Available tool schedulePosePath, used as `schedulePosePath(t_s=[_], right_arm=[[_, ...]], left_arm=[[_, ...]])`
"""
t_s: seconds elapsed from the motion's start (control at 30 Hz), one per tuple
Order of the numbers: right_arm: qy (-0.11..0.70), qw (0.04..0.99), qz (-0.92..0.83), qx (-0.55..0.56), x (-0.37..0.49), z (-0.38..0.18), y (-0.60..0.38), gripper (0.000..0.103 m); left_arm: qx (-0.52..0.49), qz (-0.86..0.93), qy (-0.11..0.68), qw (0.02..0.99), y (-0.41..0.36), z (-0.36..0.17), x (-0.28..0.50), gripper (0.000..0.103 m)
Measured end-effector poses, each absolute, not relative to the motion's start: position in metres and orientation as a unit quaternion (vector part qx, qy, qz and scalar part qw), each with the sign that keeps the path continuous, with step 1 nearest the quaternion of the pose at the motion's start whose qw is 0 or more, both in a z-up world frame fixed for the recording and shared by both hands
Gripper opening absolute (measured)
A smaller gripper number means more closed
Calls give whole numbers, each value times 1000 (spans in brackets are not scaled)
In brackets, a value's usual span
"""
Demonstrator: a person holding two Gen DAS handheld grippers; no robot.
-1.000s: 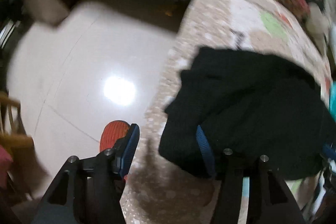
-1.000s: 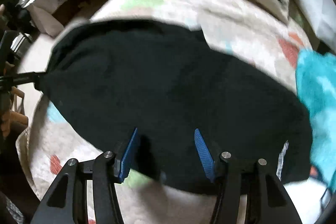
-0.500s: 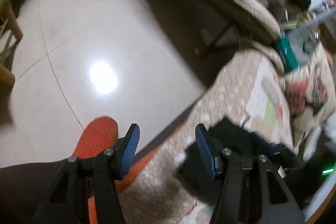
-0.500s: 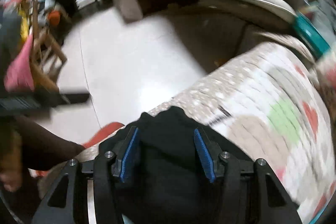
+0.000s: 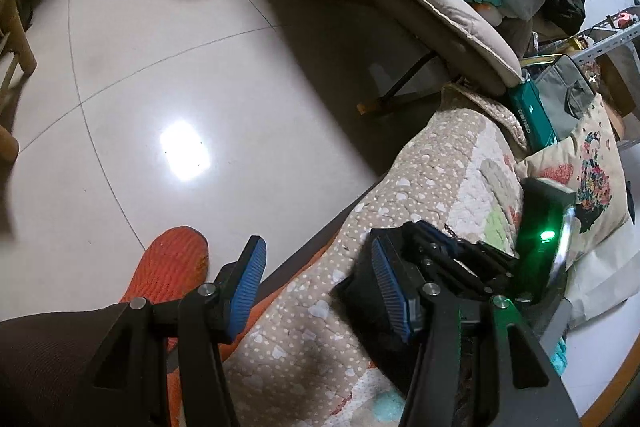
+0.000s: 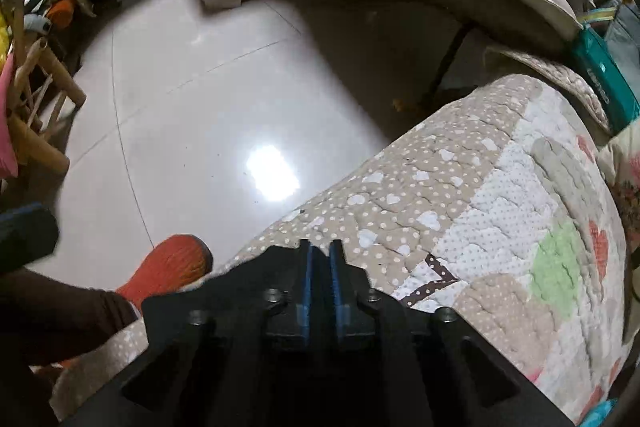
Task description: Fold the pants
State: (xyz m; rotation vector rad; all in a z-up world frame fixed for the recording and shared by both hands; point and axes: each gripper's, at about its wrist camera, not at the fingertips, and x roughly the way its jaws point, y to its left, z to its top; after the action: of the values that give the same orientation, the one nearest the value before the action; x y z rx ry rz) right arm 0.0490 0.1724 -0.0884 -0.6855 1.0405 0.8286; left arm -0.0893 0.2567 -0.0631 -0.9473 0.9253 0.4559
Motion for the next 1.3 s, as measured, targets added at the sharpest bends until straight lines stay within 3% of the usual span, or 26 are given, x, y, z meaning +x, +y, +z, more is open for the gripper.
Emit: schedulePosePath(t_s=[0.03, 0.1, 0.17, 0.33, 0.57, 0.67, 0.8, 0.93, 0.97, 1.03, 1.1, 1.27, 1.3], right_arm=[[473, 738, 382, -293, 49, -81, 169, 20], [467, 757, 383, -249, 53, -61, 151, 45], [450, 786, 374, -201, 58, -36, 118, 55], [474, 819, 311, -85, 83, -15, -9, 55], [536, 827, 168, -10, 130, -66, -136, 51], [497, 862, 85, -46, 144, -58, -163, 51], [494, 857, 146, 25, 148, -42, -182, 51], [520, 828, 208, -24, 143, -59, -150, 51], [527, 822, 211, -45, 143, -67, -139, 50], [538, 809, 224, -73, 143, -79, -126, 22], [541, 806, 225, -88, 145, -83, -115, 11], [528, 818, 196, -115, 170, -79, -99, 6], [525, 822, 189, -118, 174, -79, -97, 1]], left_arm=[[-431, 210, 426, 767, 255, -62, -88, 54], [-418, 209, 424, 775, 248, -60, -85, 54], [-398, 203, 425, 787, 236, -56, -79, 54], [-347, 174, 443, 808, 202, -54, -61, 54], [-293, 154, 496, 803, 163, -78, -36, 54], [-264, 154, 512, 803, 150, -85, -30, 55], [-255, 151, 518, 802, 144, -87, -28, 55], [-258, 151, 516, 803, 144, -85, -27, 54], [-259, 151, 516, 802, 144, -85, -27, 54], [-265, 150, 516, 801, 144, -85, -27, 54], [-274, 152, 516, 797, 147, -86, -27, 54], [-290, 159, 514, 791, 152, -88, -24, 54], [-289, 159, 514, 792, 153, -87, -24, 54]])
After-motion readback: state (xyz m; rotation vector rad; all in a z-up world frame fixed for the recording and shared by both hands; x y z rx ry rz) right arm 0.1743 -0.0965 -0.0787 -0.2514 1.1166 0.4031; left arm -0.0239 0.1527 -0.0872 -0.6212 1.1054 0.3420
